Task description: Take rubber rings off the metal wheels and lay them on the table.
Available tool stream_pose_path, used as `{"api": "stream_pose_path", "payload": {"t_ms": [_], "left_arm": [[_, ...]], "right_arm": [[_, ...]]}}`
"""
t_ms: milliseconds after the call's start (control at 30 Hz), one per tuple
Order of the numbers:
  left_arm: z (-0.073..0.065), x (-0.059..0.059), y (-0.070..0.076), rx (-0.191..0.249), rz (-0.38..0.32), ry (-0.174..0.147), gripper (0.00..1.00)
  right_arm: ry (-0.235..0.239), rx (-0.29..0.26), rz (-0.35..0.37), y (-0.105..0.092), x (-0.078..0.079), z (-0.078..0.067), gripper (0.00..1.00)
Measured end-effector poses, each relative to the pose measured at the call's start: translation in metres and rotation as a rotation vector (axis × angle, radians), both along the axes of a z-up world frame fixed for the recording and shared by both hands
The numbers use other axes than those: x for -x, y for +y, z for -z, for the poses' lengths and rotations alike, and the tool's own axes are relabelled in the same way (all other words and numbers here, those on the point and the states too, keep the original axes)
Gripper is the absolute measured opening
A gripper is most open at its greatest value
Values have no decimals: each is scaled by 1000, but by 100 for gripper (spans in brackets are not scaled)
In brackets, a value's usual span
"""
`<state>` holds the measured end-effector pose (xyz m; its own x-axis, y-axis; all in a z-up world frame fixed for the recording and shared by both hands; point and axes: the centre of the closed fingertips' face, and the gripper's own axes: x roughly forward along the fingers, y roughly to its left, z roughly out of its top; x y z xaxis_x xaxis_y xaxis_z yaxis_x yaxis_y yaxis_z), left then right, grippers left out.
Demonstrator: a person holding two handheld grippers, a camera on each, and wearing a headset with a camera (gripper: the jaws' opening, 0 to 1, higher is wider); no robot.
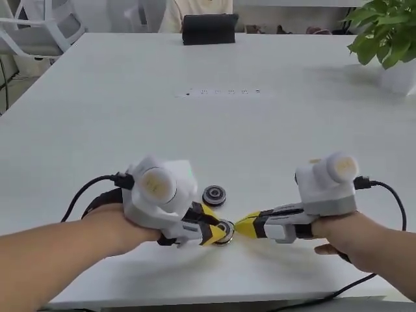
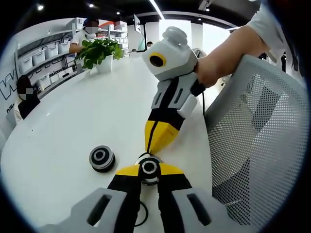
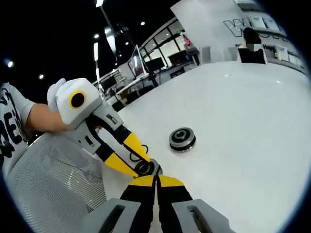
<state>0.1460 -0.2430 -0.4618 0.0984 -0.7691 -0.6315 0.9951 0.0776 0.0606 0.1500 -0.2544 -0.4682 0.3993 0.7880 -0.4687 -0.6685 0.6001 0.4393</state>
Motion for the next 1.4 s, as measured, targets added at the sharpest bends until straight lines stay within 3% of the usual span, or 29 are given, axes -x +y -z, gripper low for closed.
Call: {"api": "stream_pose_path", "payload": {"t_ms": [1400], "left_arm": [[1, 2, -1, -4, 18, 0, 6]], "right_arm": [[8, -38, -42, 12, 6, -7, 0]]}}
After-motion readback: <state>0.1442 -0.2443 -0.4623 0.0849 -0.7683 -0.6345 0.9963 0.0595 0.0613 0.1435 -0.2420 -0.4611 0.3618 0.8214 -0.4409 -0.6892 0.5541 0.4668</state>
